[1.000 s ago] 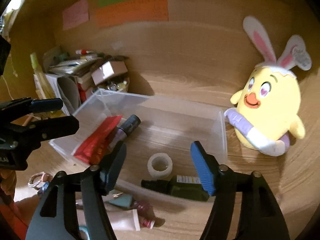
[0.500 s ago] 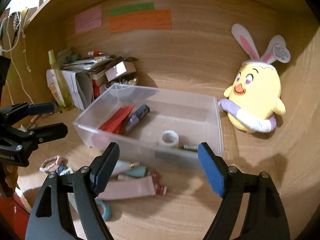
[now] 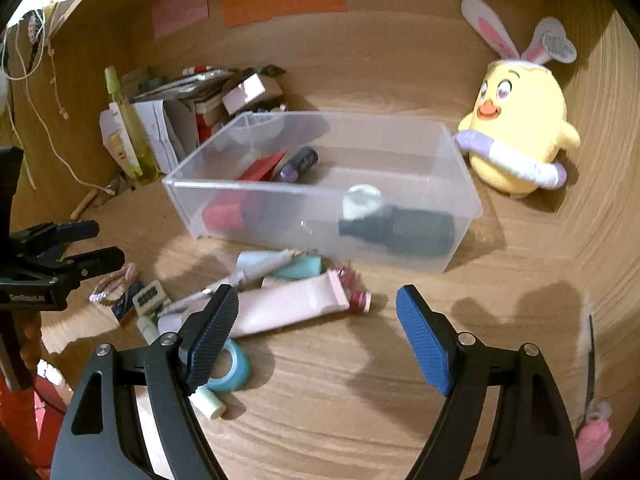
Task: Organize objects
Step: 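Grasp blue-green tape roll with right tool while left tool grasps braided bracelet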
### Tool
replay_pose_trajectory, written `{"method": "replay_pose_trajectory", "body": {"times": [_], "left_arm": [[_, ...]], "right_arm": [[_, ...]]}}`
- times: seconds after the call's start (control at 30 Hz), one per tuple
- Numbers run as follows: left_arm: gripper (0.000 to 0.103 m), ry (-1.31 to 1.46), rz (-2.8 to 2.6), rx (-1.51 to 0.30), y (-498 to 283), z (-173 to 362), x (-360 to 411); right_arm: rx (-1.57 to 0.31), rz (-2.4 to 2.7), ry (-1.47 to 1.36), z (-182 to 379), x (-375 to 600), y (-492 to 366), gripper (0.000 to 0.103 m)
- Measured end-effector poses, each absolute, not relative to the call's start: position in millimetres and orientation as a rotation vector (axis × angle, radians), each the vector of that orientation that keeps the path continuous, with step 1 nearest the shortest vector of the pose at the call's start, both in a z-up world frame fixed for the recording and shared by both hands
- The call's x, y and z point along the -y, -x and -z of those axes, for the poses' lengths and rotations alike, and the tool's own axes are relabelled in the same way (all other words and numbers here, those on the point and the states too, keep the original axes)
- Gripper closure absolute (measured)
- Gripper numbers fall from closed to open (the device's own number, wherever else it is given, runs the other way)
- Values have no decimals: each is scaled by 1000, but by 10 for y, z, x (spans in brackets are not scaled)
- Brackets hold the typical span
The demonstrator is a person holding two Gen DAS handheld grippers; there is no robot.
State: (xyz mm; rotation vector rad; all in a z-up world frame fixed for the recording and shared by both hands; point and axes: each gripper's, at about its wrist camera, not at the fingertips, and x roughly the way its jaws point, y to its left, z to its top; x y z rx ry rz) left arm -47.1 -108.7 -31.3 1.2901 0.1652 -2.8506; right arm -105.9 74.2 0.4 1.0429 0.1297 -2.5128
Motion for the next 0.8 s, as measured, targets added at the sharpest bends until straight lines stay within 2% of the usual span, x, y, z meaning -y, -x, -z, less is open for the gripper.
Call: {"method": "replay_pose_trajectory", "body": {"times": [0.3, 0.37, 0.5, 0.57, 0.63, 0.77, 0.8], "left_arm": [[10, -1333, 2776, -194, 406, 548, 1237], [24, -1349, 2771, -211, 414, 586, 1256], [27, -1379, 2769, -248, 467, 642, 1268], [36, -1394, 2768, -237, 491, 668, 1242], [39, -1386, 2771, -218, 498, 671, 1220], [57, -1374, 2786, -242, 491, 661, 1218], [59, -1370, 2789, -251, 486, 659, 1221]], "right_arm": [[-103, 2413, -1144, 245, -638, 954, 24], [-111, 2397, -1156, 279, -593, 930, 24], [-108, 2365, -1168, 318, -524, 901, 24], [-112, 2355, -1171, 333, -485, 882, 24], [-111, 2341, -1177, 350, -459, 874, 24], [-89, 2310, -1197, 395, -438, 870, 24], [-87, 2305, -1203, 406, -430, 873, 24]]}}
